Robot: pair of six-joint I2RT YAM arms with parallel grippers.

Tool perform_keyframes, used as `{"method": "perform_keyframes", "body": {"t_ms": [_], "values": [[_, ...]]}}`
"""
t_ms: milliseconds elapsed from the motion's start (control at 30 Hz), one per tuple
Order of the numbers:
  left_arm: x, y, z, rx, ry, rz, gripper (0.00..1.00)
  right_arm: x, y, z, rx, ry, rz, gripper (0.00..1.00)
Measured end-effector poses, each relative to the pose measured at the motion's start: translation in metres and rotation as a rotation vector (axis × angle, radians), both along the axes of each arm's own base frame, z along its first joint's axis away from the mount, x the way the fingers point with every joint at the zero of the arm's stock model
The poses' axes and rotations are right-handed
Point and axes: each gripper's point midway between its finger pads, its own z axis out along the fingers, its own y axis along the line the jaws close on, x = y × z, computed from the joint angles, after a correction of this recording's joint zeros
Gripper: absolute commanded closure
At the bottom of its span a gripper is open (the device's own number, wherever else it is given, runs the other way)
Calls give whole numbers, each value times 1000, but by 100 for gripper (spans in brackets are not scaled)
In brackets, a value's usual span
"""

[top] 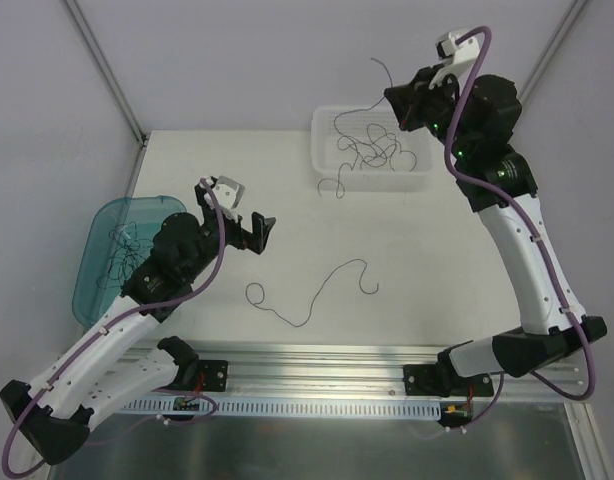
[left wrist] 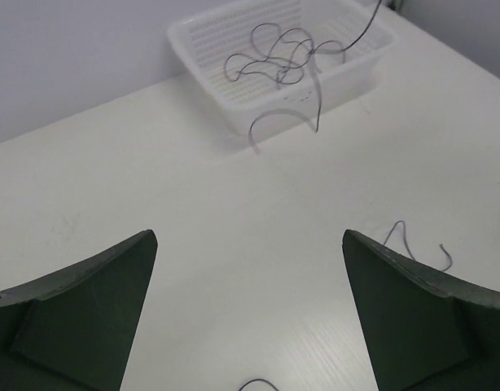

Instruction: Untangle the cables

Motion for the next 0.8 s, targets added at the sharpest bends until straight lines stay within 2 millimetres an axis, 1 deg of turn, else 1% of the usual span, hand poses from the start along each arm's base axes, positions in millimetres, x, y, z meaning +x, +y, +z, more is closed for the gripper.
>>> {"method": "perform_keyframes", "body": {"t_ms": [67,100,167,200,300,400,433,500,600,633,667,700,733,800], "values": [[8,17,-10,14,25,75,1,15,-9,22,30,-68,-58,99],[11,24,-16,17,40,105,1,24,-13,30,41,-91,-85,99],[15,35,-31,26,76,153,1,40,-17,41,60,-132,-124,99],[15,38,-37,32,91,165,1,50,-19,43,68,-148,-143,99],[13,40,-58,54,140,168,1,85,-28,41,81,-164,-198,99],[13,39,-68,74,169,168,1,129,-39,29,95,-148,-254,99],[14,39,-70,78,175,168,1,144,-44,21,95,-136,-273,98],[15,39,-75,86,189,169,1,172,-50,-1,97,-105,-303,95],[18,41,-80,93,205,173,1,210,-56,-59,78,-1,-342,82],[18,41,-81,95,210,173,1,220,-57,-83,67,41,-354,66],[19,41,-82,96,213,173,1,227,-57,-110,58,93,-363,58],[19,40,-84,98,217,171,1,231,-57,-132,44,134,-372,52],[19,40,-84,99,220,170,1,233,-58,-160,25,189,-384,44],[19,40,-85,101,223,168,1,229,-60,-212,-12,297,-397,39]]}}
